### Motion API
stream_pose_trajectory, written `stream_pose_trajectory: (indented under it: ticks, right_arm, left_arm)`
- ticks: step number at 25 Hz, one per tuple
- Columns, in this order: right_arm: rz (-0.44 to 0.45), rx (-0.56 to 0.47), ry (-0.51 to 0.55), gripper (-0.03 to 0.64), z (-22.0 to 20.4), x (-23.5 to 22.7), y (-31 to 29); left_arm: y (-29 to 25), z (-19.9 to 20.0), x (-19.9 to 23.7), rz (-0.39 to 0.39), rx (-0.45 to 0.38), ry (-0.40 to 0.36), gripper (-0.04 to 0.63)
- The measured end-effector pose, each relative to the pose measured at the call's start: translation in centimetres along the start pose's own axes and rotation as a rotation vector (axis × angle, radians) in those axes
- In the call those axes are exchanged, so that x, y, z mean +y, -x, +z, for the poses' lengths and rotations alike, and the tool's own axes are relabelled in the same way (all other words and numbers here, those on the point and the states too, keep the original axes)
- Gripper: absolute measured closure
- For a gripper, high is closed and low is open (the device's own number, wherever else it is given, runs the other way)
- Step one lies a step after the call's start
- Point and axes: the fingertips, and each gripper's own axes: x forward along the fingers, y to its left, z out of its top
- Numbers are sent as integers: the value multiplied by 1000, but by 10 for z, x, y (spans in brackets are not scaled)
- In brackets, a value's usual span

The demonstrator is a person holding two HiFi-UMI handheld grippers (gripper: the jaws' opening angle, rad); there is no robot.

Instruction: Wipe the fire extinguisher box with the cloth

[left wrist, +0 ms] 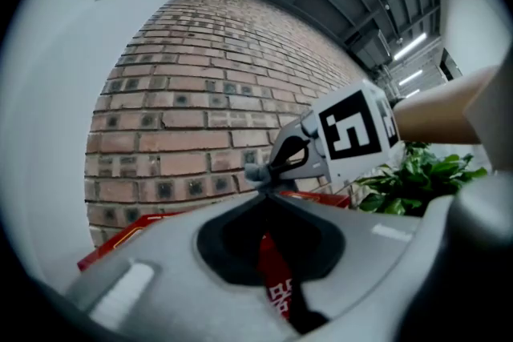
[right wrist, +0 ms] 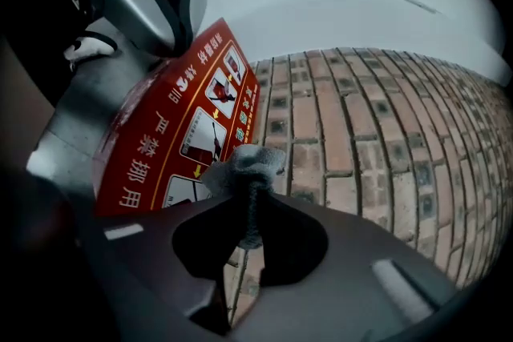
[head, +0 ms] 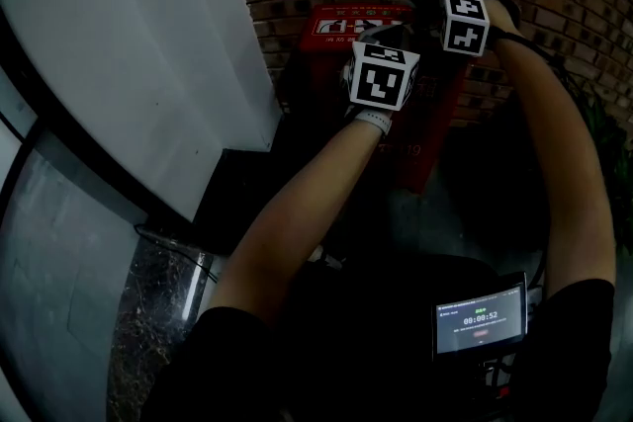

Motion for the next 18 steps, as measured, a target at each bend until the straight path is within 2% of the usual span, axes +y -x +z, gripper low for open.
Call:
stream_pose_trajectory:
  ticks: [6, 12, 18]
  right_arm:
    - [39, 20, -13, 583, -6, 4, -45]
    - [63, 24, -29, 583, -10, 5, -79]
    - [120, 14, -30, 583, -4, 16, -90]
  left_arm:
    - [-7, 0, -6, -58, -33, 31, 595]
    - [-22, -5, -1, -52, -38, -16, 595]
    - [-26, -10, 3, -73, -28, 25, 595]
